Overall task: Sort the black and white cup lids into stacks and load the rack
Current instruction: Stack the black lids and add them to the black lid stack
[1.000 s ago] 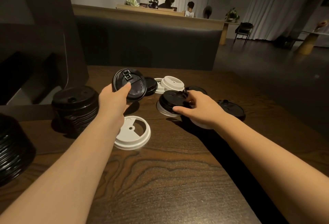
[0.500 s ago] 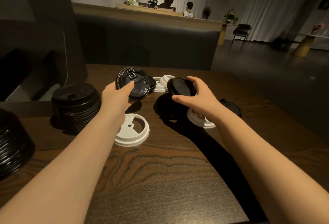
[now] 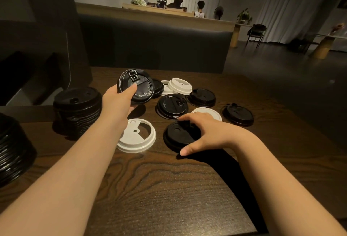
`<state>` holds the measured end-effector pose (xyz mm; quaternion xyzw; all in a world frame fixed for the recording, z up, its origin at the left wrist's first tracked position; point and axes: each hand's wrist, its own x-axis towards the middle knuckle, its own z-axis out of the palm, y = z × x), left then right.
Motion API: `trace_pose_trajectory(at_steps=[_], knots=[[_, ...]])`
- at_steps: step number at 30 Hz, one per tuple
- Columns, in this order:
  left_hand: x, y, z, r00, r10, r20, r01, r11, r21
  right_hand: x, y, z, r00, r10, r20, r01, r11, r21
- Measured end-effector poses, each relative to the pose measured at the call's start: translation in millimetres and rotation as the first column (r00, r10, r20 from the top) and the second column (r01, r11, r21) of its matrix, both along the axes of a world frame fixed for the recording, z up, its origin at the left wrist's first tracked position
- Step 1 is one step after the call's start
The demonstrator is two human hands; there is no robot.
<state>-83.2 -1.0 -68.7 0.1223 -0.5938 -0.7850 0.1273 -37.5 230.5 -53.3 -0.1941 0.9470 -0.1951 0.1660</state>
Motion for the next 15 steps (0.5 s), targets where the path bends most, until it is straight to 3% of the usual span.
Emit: trace_pose_trajectory(at_steps=[3,7,8,10,12,15], knots=[[1.2,1.2,0.6,0.999,-0.036,0.001,0.036,0.999,-0.011,-0.4,2.9,7.8,0.996,-0.075,-0.057,0.075,0.997,0.001],[3.5,4.5,0.9,0.991,-0.133,0.006,0.133,0.990,-0.039,-21.8,-4.7,11.6,0.847,-0.312,-0.430,0.318,0.946,-0.061],[3.5,5.1,0.8,0.989,-0.148,0.008,0.148,0.988,-0.045,-28.8,-8.6,11.2,0.820,-0.370,-0.437,0.349,0.928,-0.131],[3.3,5.6,0.6,0.986,-0.167,0.009,0.167,0.984,-0.064,-42.6,-17.3,8.5,0.842,-0.444,-0.306,0.379,0.891,-0.251],[3.8,5.4,0.9,0.984,-0.177,0.007,0.177,0.981,-0.075,-52.3,-26.9,3.3,0.872,-0.451,-0.192,0.403,0.882,-0.243],[5.6,5.6,3.6,0.981,-0.195,-0.001,0.194,0.980,-0.043,-59.6,-39.4,-6.2,0.874,-0.446,-0.195,0.421,0.893,-0.157]])
